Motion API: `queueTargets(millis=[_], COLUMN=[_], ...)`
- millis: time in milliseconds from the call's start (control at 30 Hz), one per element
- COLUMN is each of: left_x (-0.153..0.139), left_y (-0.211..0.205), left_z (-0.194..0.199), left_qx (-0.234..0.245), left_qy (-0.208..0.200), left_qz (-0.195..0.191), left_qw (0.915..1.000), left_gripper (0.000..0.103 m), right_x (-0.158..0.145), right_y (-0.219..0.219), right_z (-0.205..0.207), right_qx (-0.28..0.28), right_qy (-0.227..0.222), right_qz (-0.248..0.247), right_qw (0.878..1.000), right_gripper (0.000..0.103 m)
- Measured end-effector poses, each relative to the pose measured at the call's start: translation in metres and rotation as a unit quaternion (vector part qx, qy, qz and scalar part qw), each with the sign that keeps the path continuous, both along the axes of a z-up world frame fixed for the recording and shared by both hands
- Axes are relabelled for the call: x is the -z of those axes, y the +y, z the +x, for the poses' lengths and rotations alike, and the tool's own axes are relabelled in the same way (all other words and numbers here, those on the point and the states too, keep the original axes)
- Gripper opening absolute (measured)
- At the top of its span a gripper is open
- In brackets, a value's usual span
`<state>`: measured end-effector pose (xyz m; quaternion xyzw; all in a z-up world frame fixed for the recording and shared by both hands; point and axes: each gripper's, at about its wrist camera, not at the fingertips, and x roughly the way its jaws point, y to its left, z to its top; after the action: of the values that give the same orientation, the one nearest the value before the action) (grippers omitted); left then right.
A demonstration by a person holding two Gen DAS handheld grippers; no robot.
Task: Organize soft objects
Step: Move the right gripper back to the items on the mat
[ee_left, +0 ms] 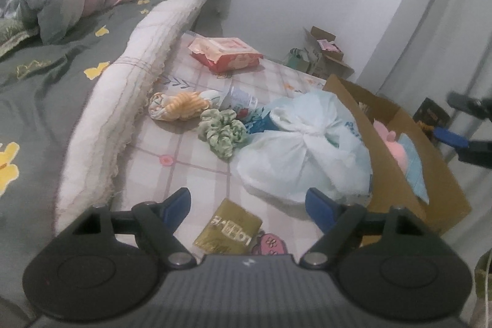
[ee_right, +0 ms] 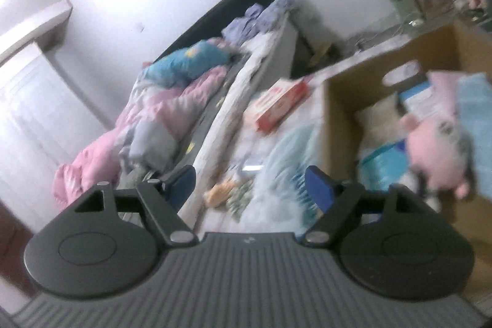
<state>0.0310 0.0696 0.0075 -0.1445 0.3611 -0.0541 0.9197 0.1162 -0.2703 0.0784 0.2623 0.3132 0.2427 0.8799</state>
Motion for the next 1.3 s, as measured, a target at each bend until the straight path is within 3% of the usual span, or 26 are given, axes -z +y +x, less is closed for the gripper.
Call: queueTargets(millis=[267, 533, 667, 900, 1000, 1133, 1300], left_x=[0.010, -0.002, 0.007, 0.022, 0.011, 0.000, 0.003], left_y=[-0.003, 0.010, 0.007, 0.002, 0.005, 0.006, 0.010], left_z=[-0.015, -0.007, -0.004, 0.010, 0.022, 0.039, 0.049], left_qx=[0.022, 0.009, 0.038, 0.053, 0.045, 0.034, 0.021], left_qy=[0.004, -0.034, -0.021, 0.002, -0.020, -0.044, -0.037], left_qz=[0.034, 0.077, 0.083, 0.080, 0.080, 0.066, 0.045], left_qw=[0.9992, 0.9964, 0.9956, 0.9954, 0.9955, 0.9963, 0.9981], left_gripper=[0.084, 0.084, 0.083, 0.076, 0.076, 0.072, 0.071], right_x=[0.020, 0.032, 0.041, 0.069, 0.056, 0.009, -0.017], right_y=[0.060, 0.115, 0.130, 0.148, 0.157, 0.175, 0.197], right_z=[-0.007, 0.003, 0.009, 0.024, 0.035, 0.058, 0.115], right_qx=[-0.065, -0.114, -0.120, -0.128, -0.141, -0.169, -0.179], right_qy=[0.029, 0.054, 0.059, 0.108, 0.111, 0.075, 0.081], right_qz=[0.025, 0.035, 0.030, 0.031, 0.008, -0.065, -0.141], right_qw=[0.997, 0.991, 0.991, 0.985, 0.984, 0.981, 0.970], right_gripper=[0.078, 0.078, 0.078, 0.077, 0.076, 0.075, 0.076])
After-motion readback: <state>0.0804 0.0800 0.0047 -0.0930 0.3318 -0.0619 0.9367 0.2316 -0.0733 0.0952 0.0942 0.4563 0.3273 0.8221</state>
